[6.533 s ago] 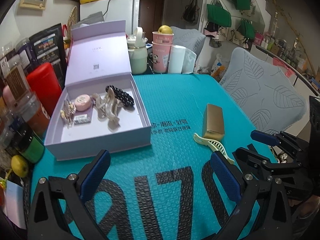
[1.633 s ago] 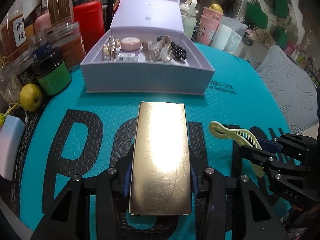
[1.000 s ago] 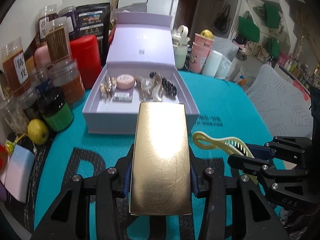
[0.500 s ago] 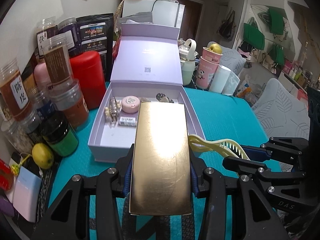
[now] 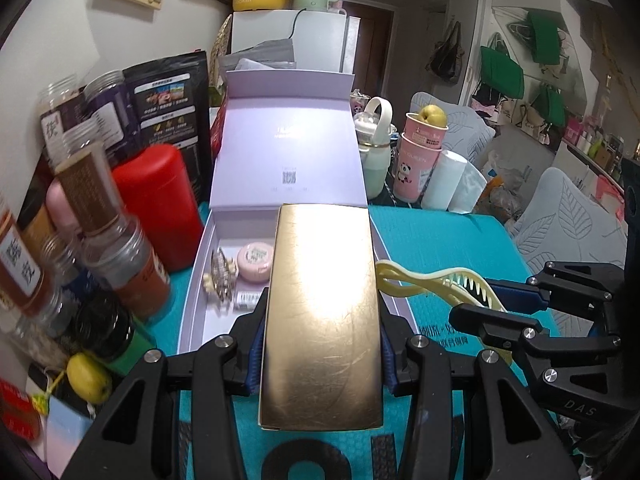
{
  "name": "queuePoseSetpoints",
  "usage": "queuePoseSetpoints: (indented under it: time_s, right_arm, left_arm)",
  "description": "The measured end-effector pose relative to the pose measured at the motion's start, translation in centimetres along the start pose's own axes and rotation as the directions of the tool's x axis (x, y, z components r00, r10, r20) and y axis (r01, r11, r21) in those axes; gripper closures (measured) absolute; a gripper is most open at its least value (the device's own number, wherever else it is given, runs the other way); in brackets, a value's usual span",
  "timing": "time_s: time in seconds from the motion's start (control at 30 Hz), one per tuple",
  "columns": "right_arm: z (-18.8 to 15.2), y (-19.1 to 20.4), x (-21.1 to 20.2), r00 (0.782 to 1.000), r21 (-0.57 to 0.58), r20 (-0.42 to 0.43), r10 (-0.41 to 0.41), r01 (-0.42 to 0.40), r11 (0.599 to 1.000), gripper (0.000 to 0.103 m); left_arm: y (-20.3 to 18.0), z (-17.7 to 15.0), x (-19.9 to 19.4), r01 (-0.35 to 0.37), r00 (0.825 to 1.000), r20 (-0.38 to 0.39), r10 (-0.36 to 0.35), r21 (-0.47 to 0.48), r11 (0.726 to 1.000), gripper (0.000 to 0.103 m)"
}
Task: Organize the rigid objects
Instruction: 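Lower the gold box and cream claw clip into the gift box with both grippers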
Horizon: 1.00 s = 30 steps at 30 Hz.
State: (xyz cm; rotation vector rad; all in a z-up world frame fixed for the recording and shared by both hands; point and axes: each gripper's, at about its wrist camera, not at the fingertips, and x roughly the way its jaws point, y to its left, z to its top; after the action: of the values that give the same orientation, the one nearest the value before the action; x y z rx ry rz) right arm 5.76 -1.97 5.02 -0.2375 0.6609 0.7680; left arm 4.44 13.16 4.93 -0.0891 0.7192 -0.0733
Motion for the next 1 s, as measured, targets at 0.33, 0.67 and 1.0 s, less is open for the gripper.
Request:
queuePoseSetpoints:
  time_s: [0.33,0.67,1.0]
  right_arm:
    - [2.4,-1.7,0.9,0.999,-0.015,0.036,-0.027,0.028,1.000,0.083]
    - [2.7,-2.9,4.0,1.000,-0.017,0.011,-0.023,0.024,1.000,0.083]
    - [2.0,-3.4,7.6,0.999,0.001,-0.033,0.010,-0.010,1.000,0.083]
  left_arm:
    - [-0.1,3.2,1.5,-0.007,1.000,0.026,0.006,0.045,0.999,0.059]
    - [1.2,3.4,4.6,-0.014,1.000,-0.006,0.014,0.057,0.998,0.059]
    - [3.0,2.5,8.1,-0.010,0.998,-0.060,0.012,0.041,0.999,0.059]
